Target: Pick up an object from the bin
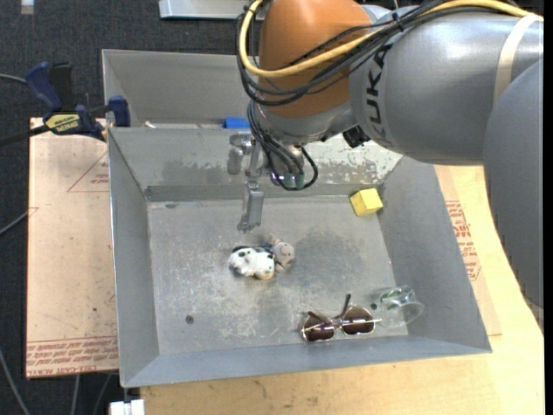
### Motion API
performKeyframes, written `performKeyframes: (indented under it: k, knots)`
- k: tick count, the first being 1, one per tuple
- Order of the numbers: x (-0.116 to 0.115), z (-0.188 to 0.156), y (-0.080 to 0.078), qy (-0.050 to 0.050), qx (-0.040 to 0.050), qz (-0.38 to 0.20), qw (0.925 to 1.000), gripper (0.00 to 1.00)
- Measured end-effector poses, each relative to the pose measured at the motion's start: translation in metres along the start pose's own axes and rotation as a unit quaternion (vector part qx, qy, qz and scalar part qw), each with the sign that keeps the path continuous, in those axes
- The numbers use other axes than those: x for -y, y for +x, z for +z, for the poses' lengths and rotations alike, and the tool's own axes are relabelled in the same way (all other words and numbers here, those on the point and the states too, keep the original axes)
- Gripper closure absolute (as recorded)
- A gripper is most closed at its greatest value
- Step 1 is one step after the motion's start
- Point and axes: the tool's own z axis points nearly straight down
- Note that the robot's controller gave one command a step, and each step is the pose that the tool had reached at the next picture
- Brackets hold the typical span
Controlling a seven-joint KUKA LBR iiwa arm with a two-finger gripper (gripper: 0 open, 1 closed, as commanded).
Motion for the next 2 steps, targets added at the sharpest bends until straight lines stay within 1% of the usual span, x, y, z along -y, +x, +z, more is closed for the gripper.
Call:
performKeyframes:
  k: [1,2]
  knots:
    - [0.001,-0.005,-0.001,-0.001,0.0039,0.001,1.0000,0.00]
    - [0.012,0.036,0.011,-0.001,0.0059,-0.039,0.9992,0.00]
